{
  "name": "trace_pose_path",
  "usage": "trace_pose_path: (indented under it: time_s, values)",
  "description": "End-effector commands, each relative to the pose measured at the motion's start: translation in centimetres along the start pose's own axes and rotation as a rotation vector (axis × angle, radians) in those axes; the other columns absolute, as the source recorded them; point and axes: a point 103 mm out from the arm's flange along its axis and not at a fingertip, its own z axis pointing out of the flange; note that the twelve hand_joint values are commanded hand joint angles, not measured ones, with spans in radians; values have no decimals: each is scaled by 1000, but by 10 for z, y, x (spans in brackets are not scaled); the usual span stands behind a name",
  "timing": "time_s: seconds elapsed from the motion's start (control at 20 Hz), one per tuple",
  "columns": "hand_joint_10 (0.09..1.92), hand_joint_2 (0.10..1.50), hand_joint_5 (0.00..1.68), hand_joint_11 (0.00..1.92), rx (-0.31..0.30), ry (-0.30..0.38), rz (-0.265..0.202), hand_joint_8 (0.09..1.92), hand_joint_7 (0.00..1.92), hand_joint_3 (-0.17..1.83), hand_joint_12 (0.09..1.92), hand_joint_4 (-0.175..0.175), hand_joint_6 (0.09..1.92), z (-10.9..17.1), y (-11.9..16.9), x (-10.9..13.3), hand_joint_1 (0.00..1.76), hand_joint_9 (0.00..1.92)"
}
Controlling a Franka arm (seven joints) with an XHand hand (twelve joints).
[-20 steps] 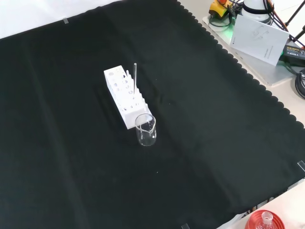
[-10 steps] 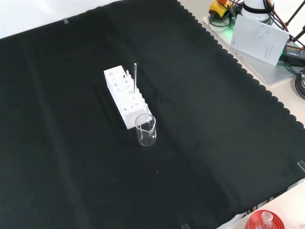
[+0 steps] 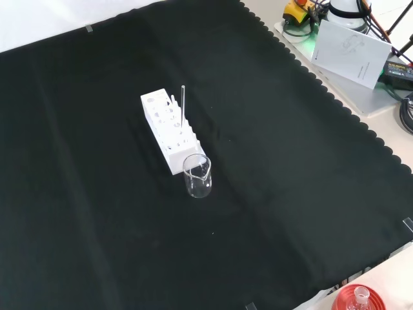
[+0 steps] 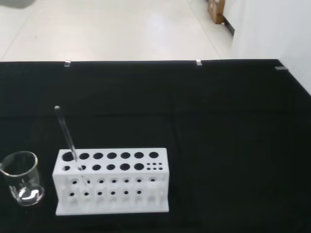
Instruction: Take the glass rod from the white test tube rack.
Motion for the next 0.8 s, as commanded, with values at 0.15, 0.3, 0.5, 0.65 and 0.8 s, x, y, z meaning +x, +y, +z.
trace_pose_path:
  time_s: [0.15,0.3,0.5,0.65,0.8]
  values:
    - [542,693,0,0,10,44,-21,87,0,197,1307,149,87,12,13,3,583,0]
    - [531,699,0,0,19,39,-33,87,0,183,1268,162,87,17,18,4,589,0]
    - [565,705,0,0,26,27,-59,87,0,170,1286,159,87,25,29,7,594,0]
    - [679,708,22,0,22,15,-87,87,21,156,1409,142,87,32,38,11,612,0]
    - [851,708,53,0,37,8,-116,87,77,146,1479,122,87,40,50,18,638,0]
